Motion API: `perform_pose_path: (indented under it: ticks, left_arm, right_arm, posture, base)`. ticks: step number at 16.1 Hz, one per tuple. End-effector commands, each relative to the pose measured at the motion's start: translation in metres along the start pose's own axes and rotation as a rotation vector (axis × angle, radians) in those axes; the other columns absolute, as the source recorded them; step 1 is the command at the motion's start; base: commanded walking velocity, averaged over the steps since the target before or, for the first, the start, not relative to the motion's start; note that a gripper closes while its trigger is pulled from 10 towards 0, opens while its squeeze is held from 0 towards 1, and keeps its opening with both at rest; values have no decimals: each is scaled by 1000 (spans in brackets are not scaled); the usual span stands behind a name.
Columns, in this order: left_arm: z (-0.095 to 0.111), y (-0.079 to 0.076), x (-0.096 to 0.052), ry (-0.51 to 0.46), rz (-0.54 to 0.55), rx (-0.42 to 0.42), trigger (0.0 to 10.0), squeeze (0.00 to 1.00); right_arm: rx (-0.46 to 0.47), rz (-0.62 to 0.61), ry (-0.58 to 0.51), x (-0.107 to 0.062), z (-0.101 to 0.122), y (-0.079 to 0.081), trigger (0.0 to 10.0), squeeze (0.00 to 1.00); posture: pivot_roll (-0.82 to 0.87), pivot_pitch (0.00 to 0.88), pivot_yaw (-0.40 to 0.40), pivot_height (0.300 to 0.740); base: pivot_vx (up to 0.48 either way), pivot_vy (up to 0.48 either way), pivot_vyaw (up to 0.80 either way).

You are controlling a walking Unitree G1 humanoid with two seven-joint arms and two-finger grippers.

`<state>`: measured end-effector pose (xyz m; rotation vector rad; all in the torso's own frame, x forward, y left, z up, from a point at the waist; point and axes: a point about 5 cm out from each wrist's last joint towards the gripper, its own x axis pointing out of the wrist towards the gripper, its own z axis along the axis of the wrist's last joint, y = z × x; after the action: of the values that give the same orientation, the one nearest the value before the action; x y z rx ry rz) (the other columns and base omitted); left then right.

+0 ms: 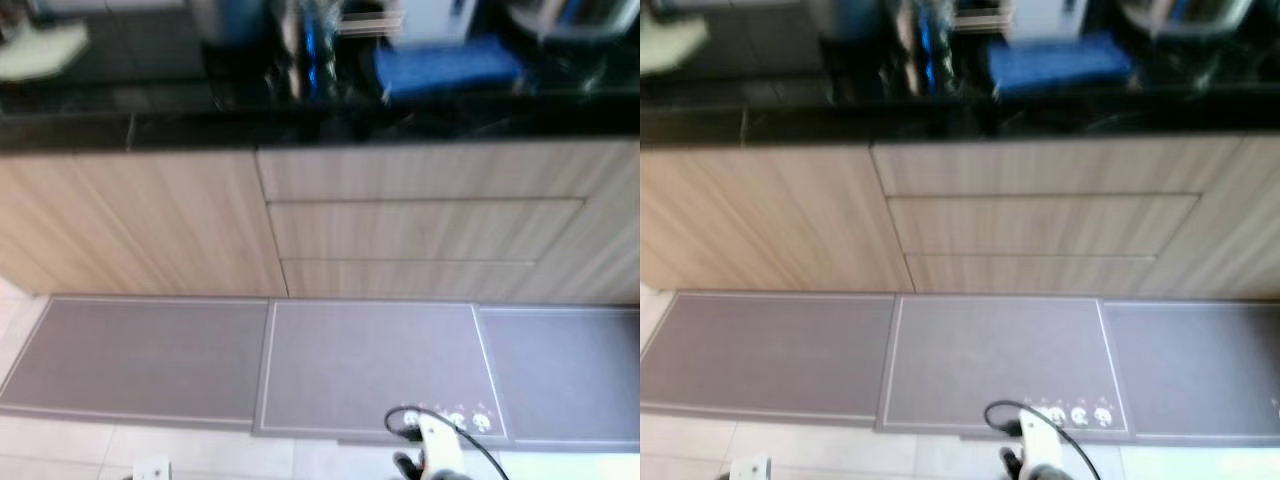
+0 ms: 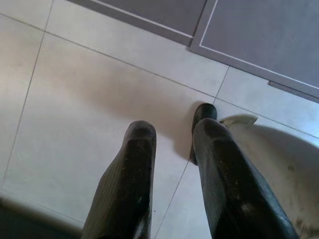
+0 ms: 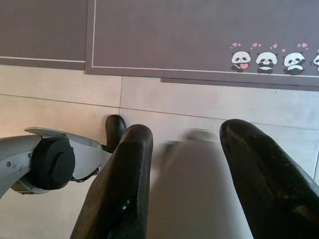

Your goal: Kitchen organization

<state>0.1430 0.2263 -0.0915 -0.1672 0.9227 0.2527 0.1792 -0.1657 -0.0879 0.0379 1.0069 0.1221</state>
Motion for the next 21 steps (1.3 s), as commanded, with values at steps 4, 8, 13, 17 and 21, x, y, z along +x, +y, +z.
perform_pose_path:
  ticks: [4, 8, 13, 17, 21]
  left_arm:
    - [-4, 1, -1, 20, 4, 5, 10000, 0]
    - [-6, 1, -1, 28, 2, 3, 10000, 0]
    - [-4, -6, 0, 23, -5, -13, 10000, 0]
    - [-3, -11, 1, 21, -13, -14, 10000, 0]
    - [-5, -8, 0, 30, -9, -9, 10000, 0]
  right_arm:
    - [-32, 4, 22, -2, -5, -6, 10000, 0]
    - [13, -13, 14, -2, -4, -9, 10000, 0]
    - [-14, -22, 12, -3, -1, -13, 10000, 0]
    - [1, -28, 0, -3, -2, -12, 10000, 0]
    - [2, -12, 12, -3, -7, -10, 10000, 0]
  posture:
    - [-81, 117, 82, 740]
    - [-83, 108, 79, 740]
    - [-83, 70, 49, 740]
    - [-79, 43, 45, 740]
    - [-86, 30, 61, 740]
  base:
    - [0, -376, 0]
    - [0, -376, 0]
    - [0, -375, 0]
    - [0, -376, 0]
    - [0, -377, -197]
